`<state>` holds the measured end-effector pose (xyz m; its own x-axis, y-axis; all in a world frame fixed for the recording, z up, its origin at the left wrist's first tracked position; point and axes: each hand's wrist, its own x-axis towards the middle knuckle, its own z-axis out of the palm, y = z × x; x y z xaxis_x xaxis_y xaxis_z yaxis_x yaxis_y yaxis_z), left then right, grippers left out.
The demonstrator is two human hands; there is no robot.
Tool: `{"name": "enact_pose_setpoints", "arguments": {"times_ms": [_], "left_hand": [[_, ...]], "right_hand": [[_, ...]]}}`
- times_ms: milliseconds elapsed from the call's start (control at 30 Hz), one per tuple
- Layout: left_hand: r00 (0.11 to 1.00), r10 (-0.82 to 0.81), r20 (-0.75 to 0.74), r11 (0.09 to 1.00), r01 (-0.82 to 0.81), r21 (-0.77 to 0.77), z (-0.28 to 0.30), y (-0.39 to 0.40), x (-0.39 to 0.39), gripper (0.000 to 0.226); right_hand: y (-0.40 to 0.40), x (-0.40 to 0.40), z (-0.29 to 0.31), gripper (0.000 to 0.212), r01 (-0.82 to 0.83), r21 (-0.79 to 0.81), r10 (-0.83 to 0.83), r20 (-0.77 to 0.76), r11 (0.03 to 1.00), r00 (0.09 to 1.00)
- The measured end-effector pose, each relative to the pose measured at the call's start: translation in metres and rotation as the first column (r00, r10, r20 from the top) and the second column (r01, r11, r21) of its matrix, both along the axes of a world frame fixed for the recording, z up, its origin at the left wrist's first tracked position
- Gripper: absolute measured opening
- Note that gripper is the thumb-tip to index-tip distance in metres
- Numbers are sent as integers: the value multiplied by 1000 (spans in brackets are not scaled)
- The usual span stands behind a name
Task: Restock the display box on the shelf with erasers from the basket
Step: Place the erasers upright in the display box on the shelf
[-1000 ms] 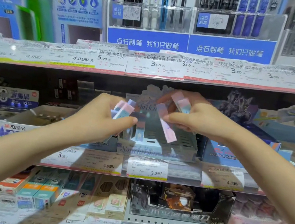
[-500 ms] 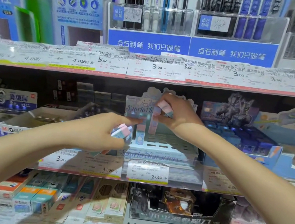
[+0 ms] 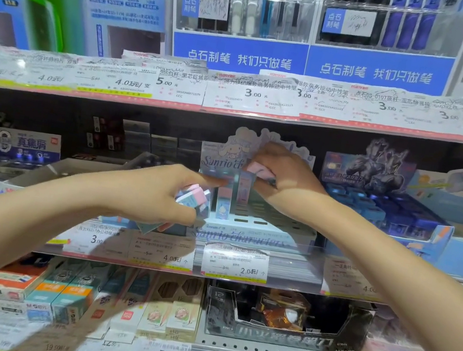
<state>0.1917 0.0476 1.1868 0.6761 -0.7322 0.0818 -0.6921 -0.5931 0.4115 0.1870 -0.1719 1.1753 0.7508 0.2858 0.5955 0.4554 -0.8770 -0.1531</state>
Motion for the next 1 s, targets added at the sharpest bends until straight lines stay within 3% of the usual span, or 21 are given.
{"name": "enact_pose_setpoints", "arguments": {"times_ms": [200,300,533,767,867,933,1000], "left_hand": [[1000,-15,-14,998,16,64,-3,9,14,64],[999,-34,10,997,33,69,0,7,10,57],[1000,8,6,993,-8,119,9,3,1,70],[1000,28,-5,997,-28,66,8,1,-2,48],[996,81,25,990,-77,-116,1,-1,-12,6],[989,131,73,954,-105,-281,-2,-6,-17,20],[989,146,38,893,-115,-436,0,-11,-24,28]], "right_hand": [[-1,4,7,8,60,-75,-68,-106,995,992],[4,6,4,17,36,-22,-39,-147,999,988],[0,7,8,19,79,-25,-82,-189,997,978],[6,-3,13,22,47,55,-28,-312,997,950],[6,-19,11,16,-45,273,148,-368,961,918],[7,-32,8,7,-74,462,298,-434,884,850],[9,-43,6,13,-112,535,409,-476,837,778]]}}
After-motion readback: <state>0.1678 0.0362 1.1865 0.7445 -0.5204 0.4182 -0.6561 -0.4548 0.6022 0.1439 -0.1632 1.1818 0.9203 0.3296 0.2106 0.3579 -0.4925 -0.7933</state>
